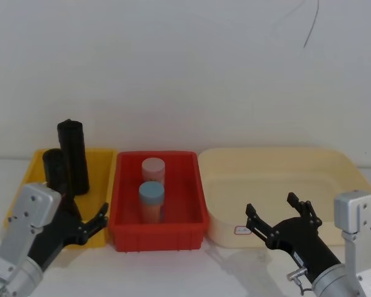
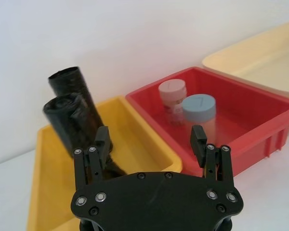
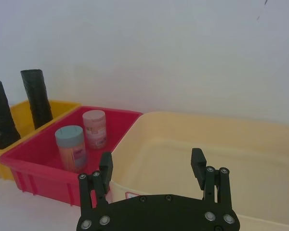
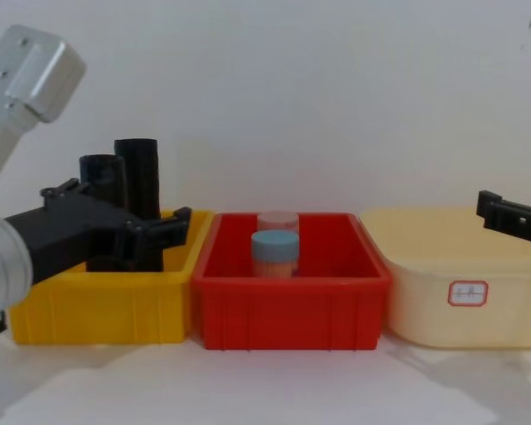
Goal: Pick up the garbage bag with the one hand and transfer it to the other hand.
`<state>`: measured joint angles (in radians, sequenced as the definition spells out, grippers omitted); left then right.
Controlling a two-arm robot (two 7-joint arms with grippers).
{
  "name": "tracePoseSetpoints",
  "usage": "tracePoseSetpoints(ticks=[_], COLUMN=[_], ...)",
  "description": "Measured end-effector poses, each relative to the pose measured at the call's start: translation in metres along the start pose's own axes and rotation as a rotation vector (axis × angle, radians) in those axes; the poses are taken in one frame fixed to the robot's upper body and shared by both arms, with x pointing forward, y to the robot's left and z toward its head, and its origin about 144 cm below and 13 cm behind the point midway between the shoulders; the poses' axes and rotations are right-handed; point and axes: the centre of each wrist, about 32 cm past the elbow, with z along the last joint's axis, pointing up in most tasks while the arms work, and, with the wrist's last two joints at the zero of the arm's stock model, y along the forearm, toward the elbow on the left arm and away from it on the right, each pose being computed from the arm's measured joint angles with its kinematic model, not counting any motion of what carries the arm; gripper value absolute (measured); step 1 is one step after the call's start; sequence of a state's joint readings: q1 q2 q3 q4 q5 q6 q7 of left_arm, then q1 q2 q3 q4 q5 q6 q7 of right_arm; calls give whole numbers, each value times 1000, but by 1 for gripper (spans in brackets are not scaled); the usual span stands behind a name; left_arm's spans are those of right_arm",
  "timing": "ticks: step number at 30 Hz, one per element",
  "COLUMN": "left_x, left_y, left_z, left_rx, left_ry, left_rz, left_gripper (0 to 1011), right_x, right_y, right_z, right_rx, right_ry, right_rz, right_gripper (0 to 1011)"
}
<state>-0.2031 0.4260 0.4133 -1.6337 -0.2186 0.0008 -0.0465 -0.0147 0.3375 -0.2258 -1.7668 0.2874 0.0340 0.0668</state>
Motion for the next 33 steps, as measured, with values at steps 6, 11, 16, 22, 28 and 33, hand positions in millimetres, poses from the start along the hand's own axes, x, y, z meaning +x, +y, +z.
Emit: tracePoseSetpoints(ticks=[6,11,16,22,28,33], left_x=[10,18,25,34,42,47], left_y=[5,6,6,3,-2,-8], left_z=[-3,-6,-9,-12,-15,-17], left_rx=[10,20,28,39,47,51], left_ry=[1,12,28,47,60,66], left_rz=[21,47,75,104,120,124], left_gripper=[1001,1001,1001,1001,1002,1001], right_x=[0,0,0,0,0,0], right_y=[0,0,0,0,0,0], right_z=[0,0,0,0,0,0], right_rx=[0,0,0,0,0,0], right_ry=[0,0,0,0,0,0], right_rz=[0,0,0,0,0,0], right_gripper=[1000,1000,1000,1000,1000,1000])
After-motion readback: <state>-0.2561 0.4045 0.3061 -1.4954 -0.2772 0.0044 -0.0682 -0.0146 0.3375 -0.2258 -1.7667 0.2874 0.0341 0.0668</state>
